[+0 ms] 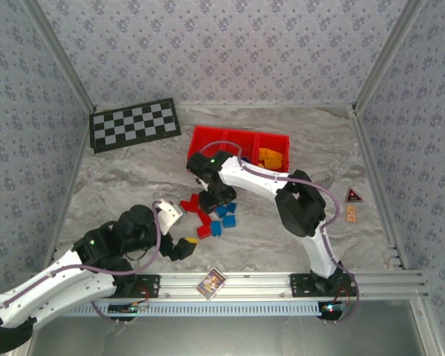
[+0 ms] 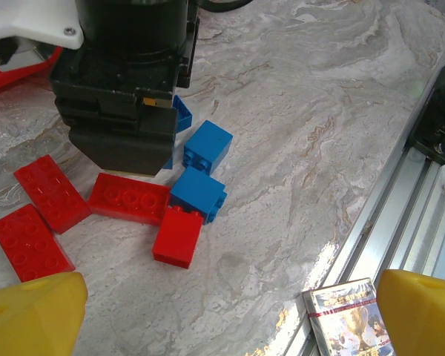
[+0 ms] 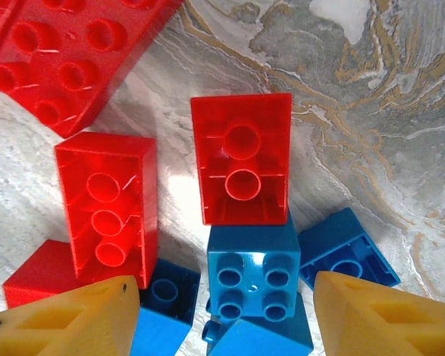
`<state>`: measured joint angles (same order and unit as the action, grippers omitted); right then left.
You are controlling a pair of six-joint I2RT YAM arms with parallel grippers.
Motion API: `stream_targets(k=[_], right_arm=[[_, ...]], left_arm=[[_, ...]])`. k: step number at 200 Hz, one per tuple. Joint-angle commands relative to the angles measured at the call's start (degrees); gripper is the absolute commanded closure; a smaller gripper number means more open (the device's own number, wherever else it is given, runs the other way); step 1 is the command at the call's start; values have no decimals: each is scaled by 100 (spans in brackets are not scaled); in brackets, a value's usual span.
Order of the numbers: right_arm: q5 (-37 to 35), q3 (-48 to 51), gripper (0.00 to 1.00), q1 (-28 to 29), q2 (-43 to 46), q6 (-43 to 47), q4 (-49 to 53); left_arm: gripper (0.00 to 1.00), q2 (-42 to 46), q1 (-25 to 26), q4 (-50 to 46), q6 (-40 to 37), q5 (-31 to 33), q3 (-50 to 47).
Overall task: Sort the legos into containers by color
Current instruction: Pick up the lego from the center of the table.
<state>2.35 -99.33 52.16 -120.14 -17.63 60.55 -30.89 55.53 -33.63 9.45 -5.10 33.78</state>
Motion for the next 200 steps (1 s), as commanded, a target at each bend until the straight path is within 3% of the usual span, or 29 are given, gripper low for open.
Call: stream_targets(k=[1, 94, 200], right_arm=[[-65, 36, 36, 11, -123, -133, 77], [-62, 264, 44, -58, -278, -163, -59], [-234, 300, 63, -66, -226, -167, -3]], left_arm=[[0, 31, 46, -17, -66, -79, 23], [0, 22, 50, -18, -66, -87, 13], [0, 31, 57, -29, -75, -79, 23]])
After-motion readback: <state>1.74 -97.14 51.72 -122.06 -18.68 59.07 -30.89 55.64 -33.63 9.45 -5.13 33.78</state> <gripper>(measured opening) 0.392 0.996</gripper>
